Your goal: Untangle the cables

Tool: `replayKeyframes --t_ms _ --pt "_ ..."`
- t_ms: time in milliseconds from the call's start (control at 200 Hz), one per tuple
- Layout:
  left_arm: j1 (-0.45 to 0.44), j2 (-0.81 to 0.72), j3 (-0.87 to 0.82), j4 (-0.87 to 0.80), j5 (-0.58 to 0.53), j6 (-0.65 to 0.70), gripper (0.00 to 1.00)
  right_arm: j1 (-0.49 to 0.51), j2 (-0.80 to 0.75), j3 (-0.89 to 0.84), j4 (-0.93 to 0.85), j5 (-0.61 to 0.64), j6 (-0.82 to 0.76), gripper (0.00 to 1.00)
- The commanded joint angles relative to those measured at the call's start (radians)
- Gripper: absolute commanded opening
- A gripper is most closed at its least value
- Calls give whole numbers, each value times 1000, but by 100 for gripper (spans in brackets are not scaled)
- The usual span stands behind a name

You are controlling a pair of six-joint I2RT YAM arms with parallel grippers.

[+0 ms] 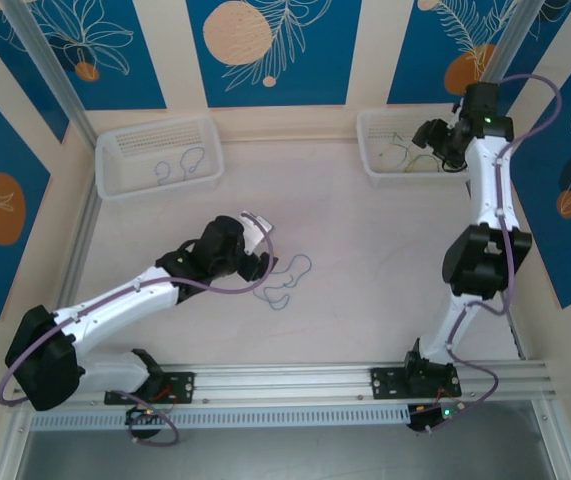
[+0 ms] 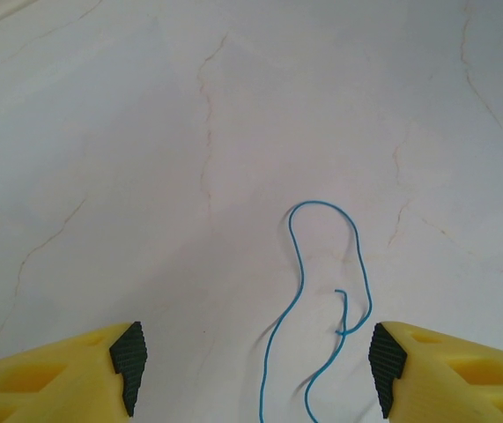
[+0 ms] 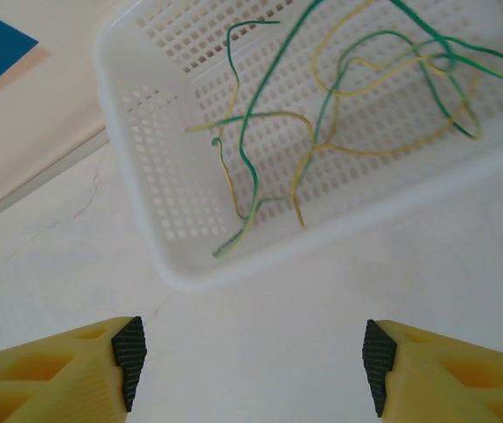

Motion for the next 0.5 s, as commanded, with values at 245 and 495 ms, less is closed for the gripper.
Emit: replayKeyframes --t_ms 245,495 --pt "-43 116 122 -195 -12 45 74 341 -548 -706 468 -29 -54 72" --pt "-117 305 198 -232 -16 52 75 470 -710 -1076 757 -97 81 74"
